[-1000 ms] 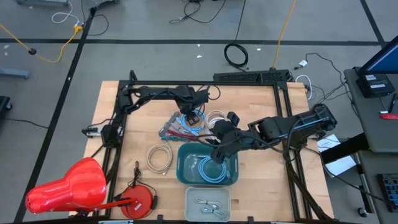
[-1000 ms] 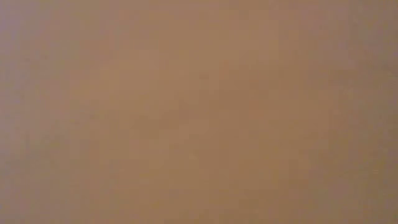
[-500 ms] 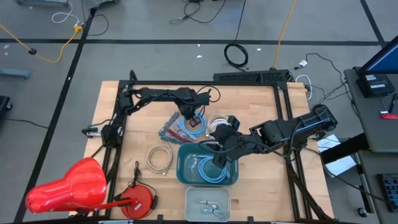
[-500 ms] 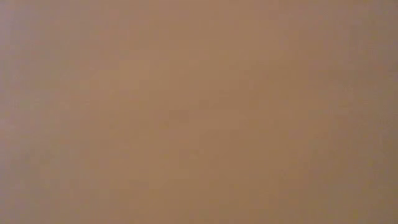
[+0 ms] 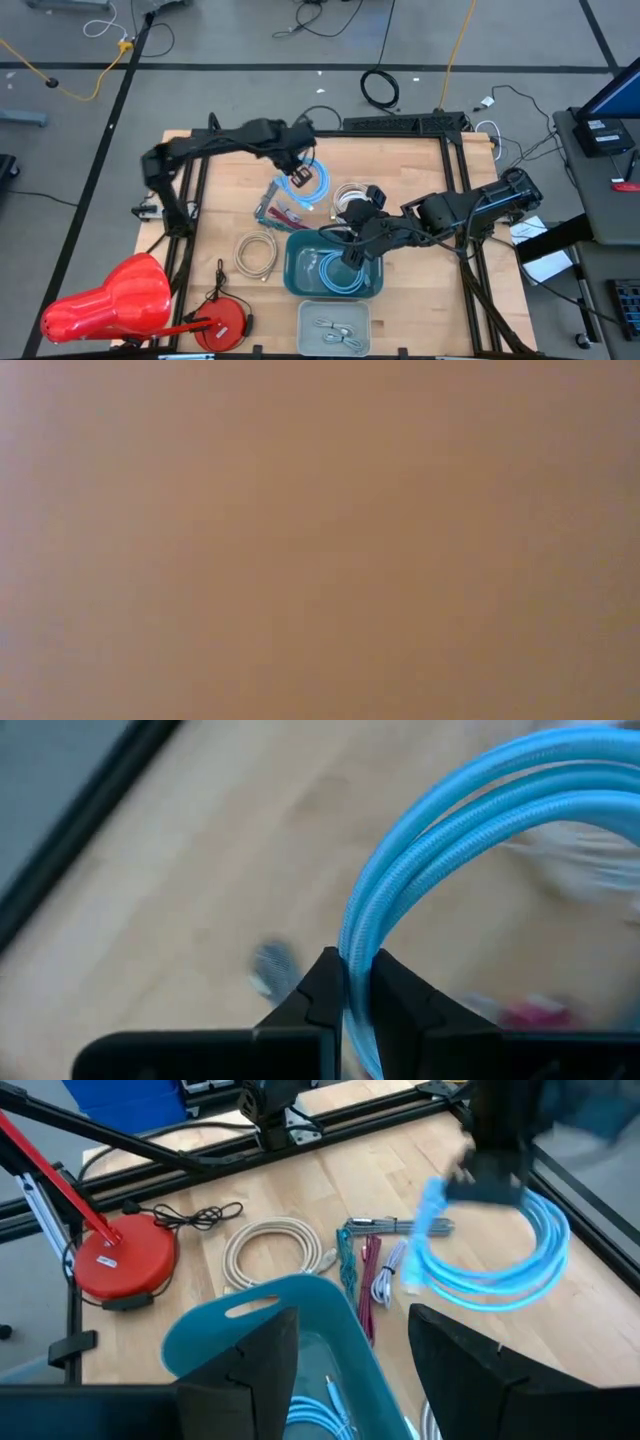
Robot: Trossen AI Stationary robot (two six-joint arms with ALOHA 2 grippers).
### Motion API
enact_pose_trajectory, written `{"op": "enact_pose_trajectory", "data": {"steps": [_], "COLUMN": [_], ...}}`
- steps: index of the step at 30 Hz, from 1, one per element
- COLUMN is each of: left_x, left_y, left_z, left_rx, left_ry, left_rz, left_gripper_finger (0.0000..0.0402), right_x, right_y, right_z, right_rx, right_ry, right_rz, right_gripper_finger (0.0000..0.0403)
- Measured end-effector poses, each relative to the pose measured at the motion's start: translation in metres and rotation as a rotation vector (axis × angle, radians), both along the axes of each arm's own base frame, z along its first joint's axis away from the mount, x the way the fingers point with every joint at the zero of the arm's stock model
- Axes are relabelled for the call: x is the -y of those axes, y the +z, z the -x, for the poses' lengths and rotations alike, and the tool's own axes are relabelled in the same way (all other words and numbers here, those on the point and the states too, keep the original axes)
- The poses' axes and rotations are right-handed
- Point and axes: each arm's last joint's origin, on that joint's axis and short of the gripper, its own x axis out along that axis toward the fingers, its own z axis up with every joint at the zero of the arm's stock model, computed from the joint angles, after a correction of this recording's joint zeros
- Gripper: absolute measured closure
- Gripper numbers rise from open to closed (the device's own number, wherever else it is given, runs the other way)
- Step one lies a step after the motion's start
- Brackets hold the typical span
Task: Pick & Place USB Port
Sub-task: Put the blue HDMI cable into the blue bin
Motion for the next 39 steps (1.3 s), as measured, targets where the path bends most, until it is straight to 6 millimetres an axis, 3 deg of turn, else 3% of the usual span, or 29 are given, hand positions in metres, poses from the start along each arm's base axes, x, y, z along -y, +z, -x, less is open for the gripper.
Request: {"op": "enact_pose_trajectory", "data": {"steps": [5, 8, 12, 16, 26, 39], "left_x": [0.055, 0.096, 0.150, 0.187, 0.197, 0.185], "left_y": [0.045, 0.058, 0.058, 0.039, -0.031, -0.037], "left_z": [0.019, 0.020, 0.009, -0.008, -0.047, -0.050], "left_rx": [0.146, 0.223, 0.316, 0.312, 0.104, 0.062], "left_ry": [-0.067, -0.093, -0.147, -0.202, -0.261, -0.258], "left_rz": [0.050, 0.051, 0.072, 0.075, 0.074, 0.077], "left_gripper_finger": [0.0373, 0.0373, 0.0373, 0.0373, 0.0373, 0.0373], "right_x": [0.001, 0.002, 0.005, 0.006, 0.006, 0.006], "right_y": [-0.003, -0.006, -0.008, -0.009, -0.009, -0.008], "right_z": [0.003, 0.006, 0.008, 0.009, 0.010, 0.009], "right_rx": [-0.045, -0.079, -0.092, -0.088, -0.079, -0.063], "right_ry": [-0.008, -0.023, -0.076, -0.119, -0.147, -0.163], "right_rz": [0.016, 0.014, 0.027, 0.036, 0.036, 0.010], "right_gripper_finger": [0.0222, 0.0222, 0.0222, 0.0222, 0.0222, 0.0222]}}
